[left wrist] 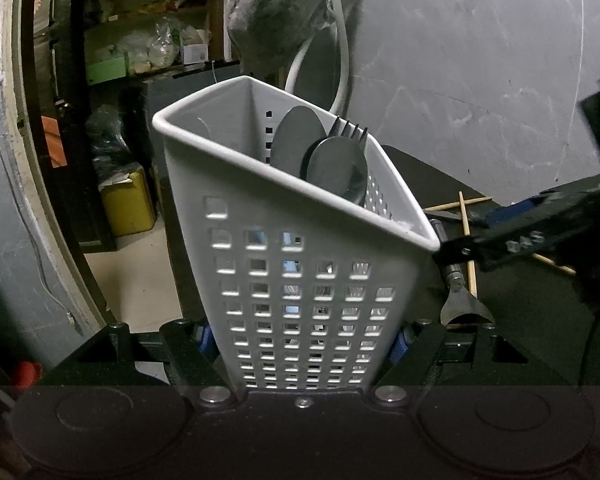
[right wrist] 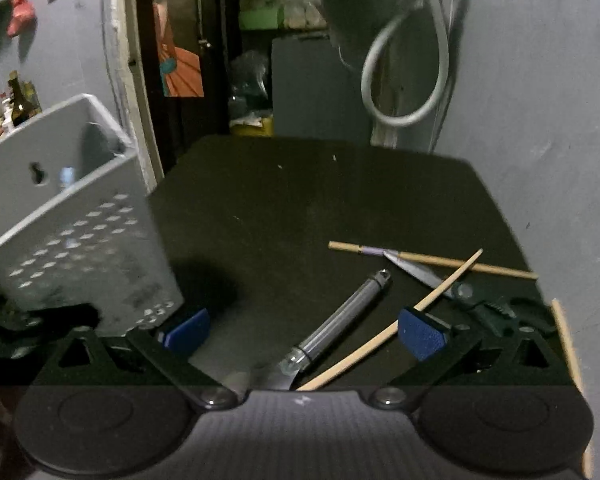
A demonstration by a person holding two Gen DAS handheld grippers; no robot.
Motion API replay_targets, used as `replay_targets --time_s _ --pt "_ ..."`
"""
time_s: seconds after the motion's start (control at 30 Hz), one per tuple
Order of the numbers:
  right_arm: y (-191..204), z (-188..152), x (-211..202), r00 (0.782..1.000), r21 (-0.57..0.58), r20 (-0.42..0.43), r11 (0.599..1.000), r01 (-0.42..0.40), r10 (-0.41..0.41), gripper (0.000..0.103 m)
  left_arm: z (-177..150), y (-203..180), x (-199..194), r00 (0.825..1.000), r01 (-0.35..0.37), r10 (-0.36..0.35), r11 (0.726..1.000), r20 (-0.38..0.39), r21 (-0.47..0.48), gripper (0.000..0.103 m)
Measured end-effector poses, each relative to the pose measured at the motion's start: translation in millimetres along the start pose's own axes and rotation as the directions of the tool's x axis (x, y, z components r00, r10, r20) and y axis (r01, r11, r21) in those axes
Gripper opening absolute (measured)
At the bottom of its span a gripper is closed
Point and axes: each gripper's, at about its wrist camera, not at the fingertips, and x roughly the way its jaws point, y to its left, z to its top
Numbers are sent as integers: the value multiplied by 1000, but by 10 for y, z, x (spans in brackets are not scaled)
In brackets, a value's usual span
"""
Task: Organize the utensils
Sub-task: 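Move the right gripper to the pile and grasp the metal peeler handle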
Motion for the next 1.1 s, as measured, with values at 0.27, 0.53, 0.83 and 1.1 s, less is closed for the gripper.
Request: replay_targets --time_s 0.27,0.53,0.83,1.1 --pt "-194 93 439 998 61 -68 998 -14 18 102 27 -8 17 1000 -5 5 1000 -5 -4 76" --pt "-165 104 561 997 84 -73 996 12 -6 88 19 -12 20 1000 -10 10 1000 -4 -6 76" --pt "-91 24 500 995 91 -89 994 58 -49 33 15 -15 9 1000 -10 10 1000 -3 -6 76" --pt "-19 -150 239 986 15 -154 998 -54 56 21 4 -3 -4 1000 -8 8 1000 0 -6 76"
